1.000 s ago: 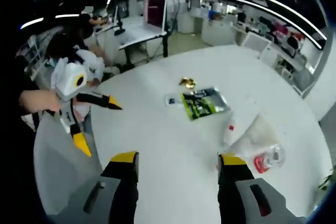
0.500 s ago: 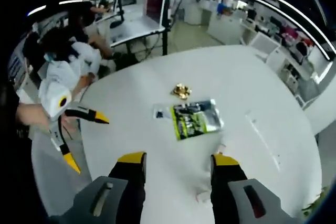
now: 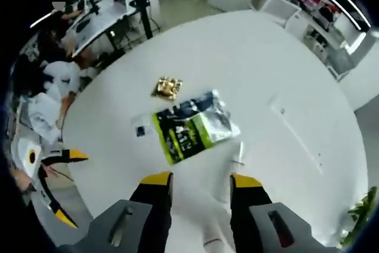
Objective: Arrange the skincare products in the storage area until every visible bottle or jar stands upright without overlapping.
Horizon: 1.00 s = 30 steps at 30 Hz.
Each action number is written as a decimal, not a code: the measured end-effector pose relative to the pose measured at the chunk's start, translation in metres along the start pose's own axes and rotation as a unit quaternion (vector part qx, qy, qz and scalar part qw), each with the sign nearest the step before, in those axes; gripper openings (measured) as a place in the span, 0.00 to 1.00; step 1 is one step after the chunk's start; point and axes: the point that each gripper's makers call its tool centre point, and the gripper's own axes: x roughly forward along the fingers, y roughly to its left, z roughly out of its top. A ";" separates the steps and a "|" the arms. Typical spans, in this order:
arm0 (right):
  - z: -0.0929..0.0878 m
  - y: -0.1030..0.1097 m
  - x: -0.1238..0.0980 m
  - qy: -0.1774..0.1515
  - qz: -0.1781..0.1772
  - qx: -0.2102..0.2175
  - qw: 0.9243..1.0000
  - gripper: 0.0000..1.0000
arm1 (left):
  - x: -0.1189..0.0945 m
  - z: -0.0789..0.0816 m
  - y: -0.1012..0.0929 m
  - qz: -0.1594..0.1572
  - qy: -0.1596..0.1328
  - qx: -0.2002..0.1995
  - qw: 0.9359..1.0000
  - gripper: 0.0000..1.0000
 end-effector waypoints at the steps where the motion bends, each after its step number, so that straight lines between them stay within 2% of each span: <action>1: -0.003 0.001 0.004 0.003 -0.002 0.002 1.000 0.40 | 0.000 0.000 0.001 0.001 0.000 0.000 1.000 0.94; 6: -0.003 -0.014 0.025 0.021 -0.019 0.026 0.999 0.43 | -0.001 -0.002 0.005 0.001 0.002 -0.004 1.000 0.93; 10: -0.012 -0.025 0.038 0.039 -0.026 0.051 0.998 0.43 | 0.000 -0.002 0.008 0.003 0.002 -0.007 1.000 0.93; 14: -0.021 -0.024 0.052 0.052 -0.021 0.073 0.996 0.43 | 0.002 -0.003 0.009 0.002 0.002 -0.009 1.000 0.93; 18: -0.031 -0.031 0.061 0.070 -0.038 0.068 0.995 0.43 | 0.006 -0.004 0.010 -0.001 0.006 -0.010 1.000 0.93; 26: -0.041 -0.026 0.071 0.087 -0.026 0.083 0.992 0.43 | 0.009 -0.005 0.014 -0.002 0.010 -0.013 1.000 0.92; 30: -0.047 -0.028 0.075 0.093 -0.032 0.084 0.992 0.36 | 0.011 -0.005 0.014 -0.002 0.011 -0.012 1.000 0.92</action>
